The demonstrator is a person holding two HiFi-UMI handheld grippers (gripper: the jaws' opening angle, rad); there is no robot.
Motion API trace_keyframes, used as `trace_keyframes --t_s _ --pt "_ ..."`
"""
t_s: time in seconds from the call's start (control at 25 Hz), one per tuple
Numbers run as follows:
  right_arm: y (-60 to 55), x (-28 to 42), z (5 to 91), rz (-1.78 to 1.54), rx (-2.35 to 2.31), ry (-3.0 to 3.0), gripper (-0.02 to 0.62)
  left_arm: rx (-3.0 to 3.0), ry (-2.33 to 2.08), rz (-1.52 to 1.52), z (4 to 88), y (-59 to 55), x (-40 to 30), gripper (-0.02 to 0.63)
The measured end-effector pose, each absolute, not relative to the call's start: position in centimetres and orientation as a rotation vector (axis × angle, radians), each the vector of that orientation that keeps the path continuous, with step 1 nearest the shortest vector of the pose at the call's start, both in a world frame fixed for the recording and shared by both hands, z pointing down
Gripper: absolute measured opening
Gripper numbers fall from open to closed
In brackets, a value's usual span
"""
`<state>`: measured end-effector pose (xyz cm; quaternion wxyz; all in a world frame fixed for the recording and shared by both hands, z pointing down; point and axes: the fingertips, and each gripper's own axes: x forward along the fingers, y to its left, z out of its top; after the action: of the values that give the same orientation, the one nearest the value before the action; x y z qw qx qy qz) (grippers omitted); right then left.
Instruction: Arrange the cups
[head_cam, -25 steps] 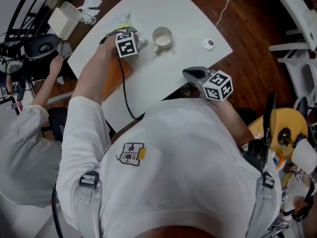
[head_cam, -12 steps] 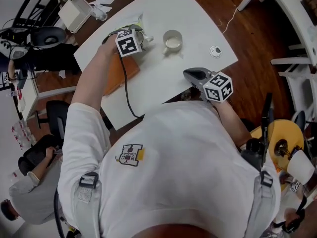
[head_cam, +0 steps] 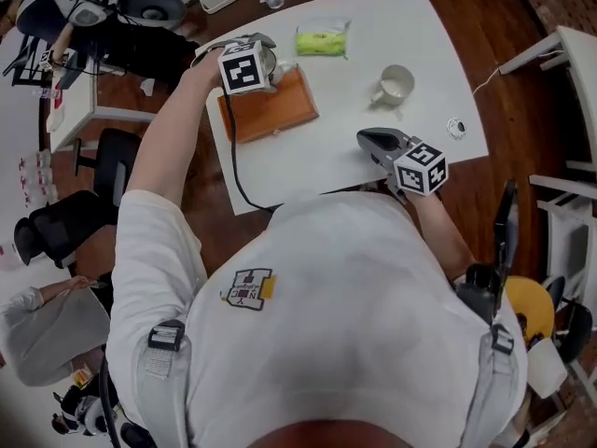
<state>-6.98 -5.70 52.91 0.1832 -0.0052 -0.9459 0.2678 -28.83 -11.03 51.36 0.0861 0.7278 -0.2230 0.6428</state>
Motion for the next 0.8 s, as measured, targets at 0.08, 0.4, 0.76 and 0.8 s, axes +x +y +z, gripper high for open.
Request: trace_keyframes --t_s 0.08,0.4,0.76,0.8 --pt "-5.0 -8.3 52.7 0.743 -0.050 -2.664 0.000 2.127 -0.689 1.897 51.4 -9.1 -31.0 0.434" --pt "-1.4 -12.2 52.2 0.704 -0.115 -2.651 0.000 2.046 -0.734 1.830 53.8 -2.2 -36.4 0.434" --pt "-0.1 -12.3 52.3 0.703 -0.076 -2.633 0.000 2.075 -0.727 1.794 56.2 -1.2 -35.9 0.434" --pt "0.1 -12.3 52.3 0.705 -0.071 -2.632 0.000 2.082 -0.725 1.794 56.2 -1.3 -35.7 0.434"
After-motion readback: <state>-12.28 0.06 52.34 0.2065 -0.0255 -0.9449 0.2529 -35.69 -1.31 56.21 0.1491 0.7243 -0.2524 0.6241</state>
